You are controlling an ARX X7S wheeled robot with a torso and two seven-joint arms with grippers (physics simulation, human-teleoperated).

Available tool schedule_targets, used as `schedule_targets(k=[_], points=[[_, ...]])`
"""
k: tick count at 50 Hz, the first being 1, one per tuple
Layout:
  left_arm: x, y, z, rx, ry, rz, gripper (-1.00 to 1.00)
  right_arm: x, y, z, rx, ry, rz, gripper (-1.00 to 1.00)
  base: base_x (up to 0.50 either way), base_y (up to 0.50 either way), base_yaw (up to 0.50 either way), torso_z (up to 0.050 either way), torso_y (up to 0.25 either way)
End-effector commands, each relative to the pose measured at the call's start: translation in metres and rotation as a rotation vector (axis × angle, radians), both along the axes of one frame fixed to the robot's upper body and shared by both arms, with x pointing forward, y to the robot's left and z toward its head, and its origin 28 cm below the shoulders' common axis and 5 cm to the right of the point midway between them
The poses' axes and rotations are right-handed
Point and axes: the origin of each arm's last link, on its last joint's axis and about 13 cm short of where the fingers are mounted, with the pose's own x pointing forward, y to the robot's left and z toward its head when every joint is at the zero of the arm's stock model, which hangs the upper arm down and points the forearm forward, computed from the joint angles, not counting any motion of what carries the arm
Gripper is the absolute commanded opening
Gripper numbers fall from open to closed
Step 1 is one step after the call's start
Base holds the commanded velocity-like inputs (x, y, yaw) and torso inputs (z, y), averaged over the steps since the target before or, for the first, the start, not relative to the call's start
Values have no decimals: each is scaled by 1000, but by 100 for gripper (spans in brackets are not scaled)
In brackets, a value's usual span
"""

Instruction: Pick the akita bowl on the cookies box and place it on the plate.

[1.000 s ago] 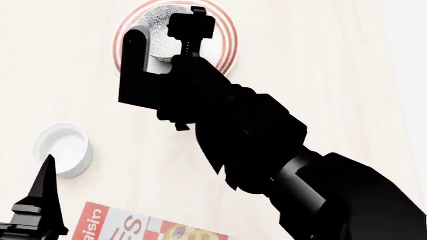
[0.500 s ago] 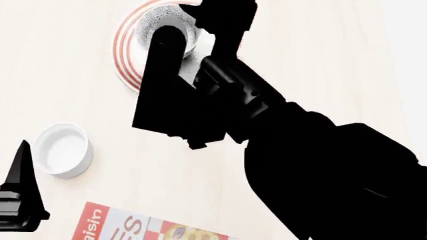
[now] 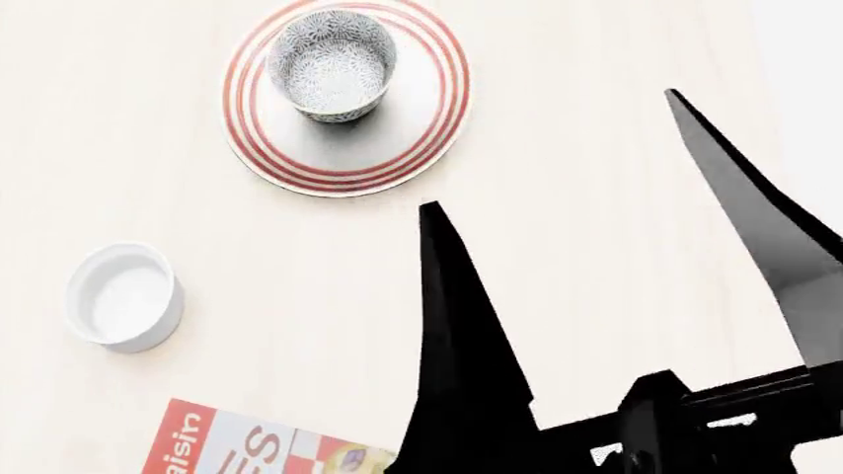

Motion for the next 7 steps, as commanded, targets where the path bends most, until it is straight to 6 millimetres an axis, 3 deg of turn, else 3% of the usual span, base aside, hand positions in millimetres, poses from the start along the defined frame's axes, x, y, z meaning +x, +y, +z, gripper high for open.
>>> schedule_targets(k=[1,7], points=[[-11,7,8,-25,-157,98,100,-42,-8,-13,261,-121,-30,100,0,0,0,0,0],[-13,8,7,-40,-208,145,100,-49,-11,-28,309,-120,-73,100,0,0,0,0,0]])
